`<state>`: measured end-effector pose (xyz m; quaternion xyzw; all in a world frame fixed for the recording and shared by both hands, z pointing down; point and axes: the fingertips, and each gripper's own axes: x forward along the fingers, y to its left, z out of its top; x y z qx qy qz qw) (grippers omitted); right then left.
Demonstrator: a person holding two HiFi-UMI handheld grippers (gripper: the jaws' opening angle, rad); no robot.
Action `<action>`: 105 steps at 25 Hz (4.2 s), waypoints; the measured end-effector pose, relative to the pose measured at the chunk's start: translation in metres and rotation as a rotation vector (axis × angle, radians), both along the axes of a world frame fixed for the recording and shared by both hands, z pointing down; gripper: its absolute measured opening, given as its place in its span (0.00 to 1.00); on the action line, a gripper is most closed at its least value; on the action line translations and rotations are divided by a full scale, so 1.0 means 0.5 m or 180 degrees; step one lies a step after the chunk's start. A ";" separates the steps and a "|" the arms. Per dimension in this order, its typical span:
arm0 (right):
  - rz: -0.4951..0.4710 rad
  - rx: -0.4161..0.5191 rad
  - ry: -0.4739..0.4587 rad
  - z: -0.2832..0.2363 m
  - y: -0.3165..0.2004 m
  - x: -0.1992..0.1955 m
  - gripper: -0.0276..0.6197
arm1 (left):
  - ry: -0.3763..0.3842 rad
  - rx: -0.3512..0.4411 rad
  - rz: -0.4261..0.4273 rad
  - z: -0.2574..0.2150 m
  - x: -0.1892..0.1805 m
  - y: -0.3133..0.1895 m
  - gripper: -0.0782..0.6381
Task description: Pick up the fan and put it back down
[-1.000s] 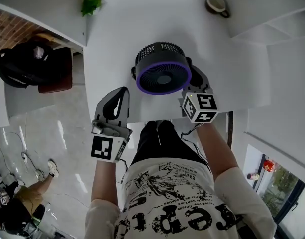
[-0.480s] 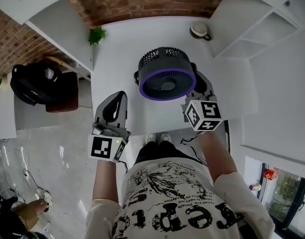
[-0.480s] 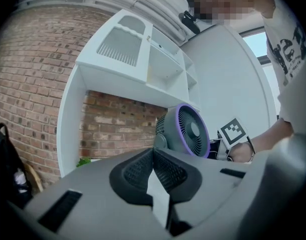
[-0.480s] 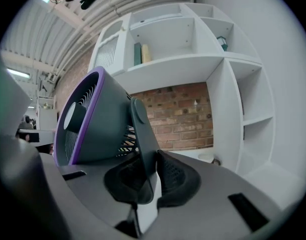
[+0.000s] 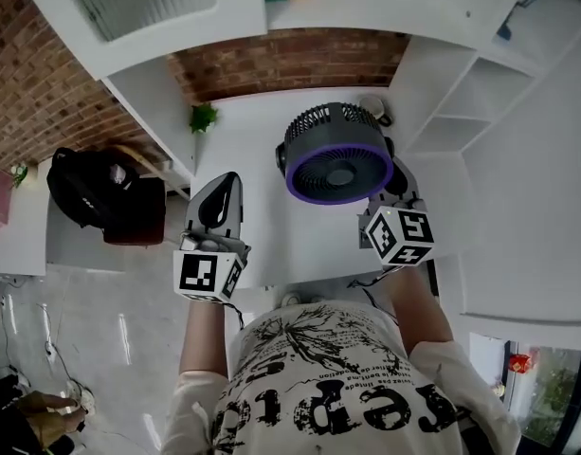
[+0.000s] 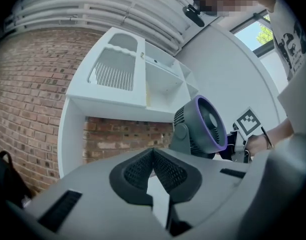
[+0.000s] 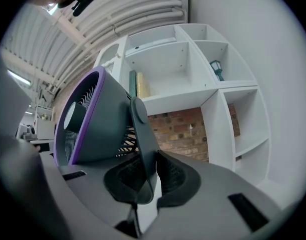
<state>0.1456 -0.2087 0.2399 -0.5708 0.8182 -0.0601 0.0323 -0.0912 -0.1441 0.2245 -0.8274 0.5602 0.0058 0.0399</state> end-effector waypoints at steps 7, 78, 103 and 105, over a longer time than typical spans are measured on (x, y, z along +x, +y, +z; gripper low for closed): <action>-0.0045 0.0050 -0.0052 -0.026 0.001 0.023 0.13 | -0.0051 0.0033 -0.0090 -0.030 0.020 -0.021 0.13; -0.0152 -0.1458 0.0603 0.663 -0.012 -0.146 0.16 | 0.0302 -0.0952 0.0250 0.441 -0.022 -0.034 0.13; -0.0344 -0.0743 0.0449 0.292 0.058 -0.037 0.06 | 0.0114 -0.0658 0.0263 0.223 0.067 0.029 0.13; -0.0402 -0.0666 0.0413 0.250 0.063 -0.036 0.06 | 0.0068 -0.0646 0.0246 0.201 0.069 0.037 0.13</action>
